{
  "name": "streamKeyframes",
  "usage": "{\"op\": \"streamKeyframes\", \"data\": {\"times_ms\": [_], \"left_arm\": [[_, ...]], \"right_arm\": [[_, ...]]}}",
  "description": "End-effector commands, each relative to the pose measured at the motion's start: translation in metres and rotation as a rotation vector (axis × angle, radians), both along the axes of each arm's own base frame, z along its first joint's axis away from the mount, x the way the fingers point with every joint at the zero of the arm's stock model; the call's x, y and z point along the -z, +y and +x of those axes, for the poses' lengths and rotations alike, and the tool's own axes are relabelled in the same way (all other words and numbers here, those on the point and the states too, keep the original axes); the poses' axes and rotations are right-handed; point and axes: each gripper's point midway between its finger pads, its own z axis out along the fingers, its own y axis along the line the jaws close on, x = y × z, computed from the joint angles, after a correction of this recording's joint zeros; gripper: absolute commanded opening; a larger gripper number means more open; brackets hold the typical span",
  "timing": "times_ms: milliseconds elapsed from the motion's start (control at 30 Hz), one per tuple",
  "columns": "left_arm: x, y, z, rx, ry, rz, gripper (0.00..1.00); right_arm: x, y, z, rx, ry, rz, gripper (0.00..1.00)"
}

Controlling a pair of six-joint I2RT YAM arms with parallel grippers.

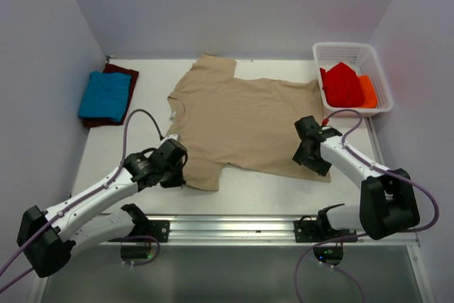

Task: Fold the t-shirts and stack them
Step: Flatten the tshirt out

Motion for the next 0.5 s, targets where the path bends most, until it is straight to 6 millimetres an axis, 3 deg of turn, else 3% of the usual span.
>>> {"op": "streamKeyframes", "data": {"times_ms": [0,333,467], "left_arm": [[-0.011,0.013,0.013,-0.017,-0.117,0.034,0.0],[-0.078,0.031,0.02,-0.097,-0.282,-0.022,0.03],[-0.083,0.042,0.011,-0.12,-0.272,-0.007,0.03]], "right_arm": [[-0.005,-0.016,0.0,0.193,-0.094,-0.033,0.73],[-0.019,-0.022,-0.008,0.297,-0.099,-0.05,0.72],[-0.017,-0.019,-0.009,0.295,-0.085,-0.038,0.71]]}}
